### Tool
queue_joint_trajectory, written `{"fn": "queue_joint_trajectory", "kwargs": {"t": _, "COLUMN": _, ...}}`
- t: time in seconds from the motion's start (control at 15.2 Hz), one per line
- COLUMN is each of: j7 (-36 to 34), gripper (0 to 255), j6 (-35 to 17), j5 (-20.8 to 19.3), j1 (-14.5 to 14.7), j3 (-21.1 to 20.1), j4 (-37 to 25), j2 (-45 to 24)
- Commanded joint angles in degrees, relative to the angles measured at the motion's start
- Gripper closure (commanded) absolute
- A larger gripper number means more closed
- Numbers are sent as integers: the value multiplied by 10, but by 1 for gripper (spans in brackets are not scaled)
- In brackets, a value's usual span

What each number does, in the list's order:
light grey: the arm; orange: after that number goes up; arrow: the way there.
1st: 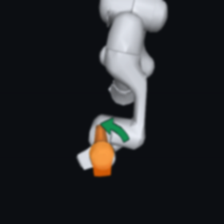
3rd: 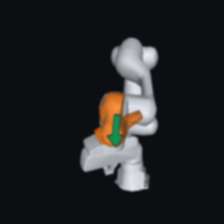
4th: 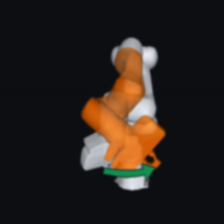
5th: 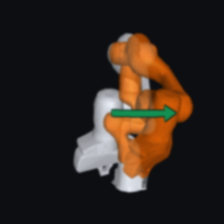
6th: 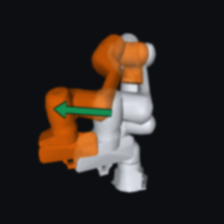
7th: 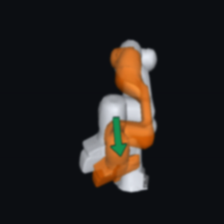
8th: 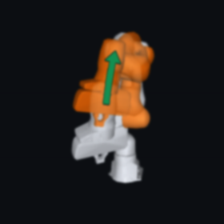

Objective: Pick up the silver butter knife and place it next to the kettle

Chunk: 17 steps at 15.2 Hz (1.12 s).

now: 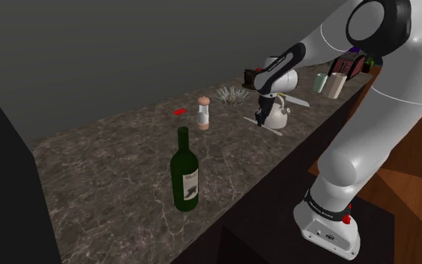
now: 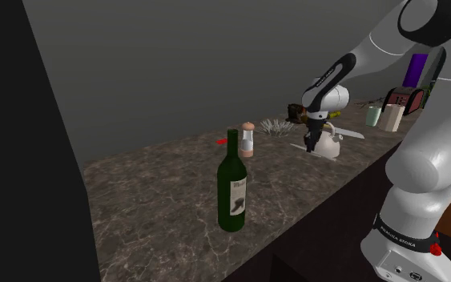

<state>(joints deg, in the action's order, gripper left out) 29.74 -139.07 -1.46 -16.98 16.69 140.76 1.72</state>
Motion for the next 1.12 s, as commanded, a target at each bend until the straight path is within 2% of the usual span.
{"fn": "queue_joint_trajectory", "kwargs": {"t": 0.0, "j7": 5, "gripper": 255, "j6": -18, "j5": 6, "j1": 0, "j3": 0, "j4": 4, "j2": -14}}
{"fn": "queue_joint_trajectory", "kwargs": {"t": 0.59, "j7": 29, "gripper": 255, "j6": -94, "j5": 41, "j1": -1, "j3": -4, "j4": 15, "j2": -82}}
{"fn": "queue_joint_trajectory", "kwargs": {"t": 1.06, "j7": 29, "gripper": 255, "j6": -94, "j5": 41, "j1": -1, "j3": -4, "j4": 15, "j2": -82}}
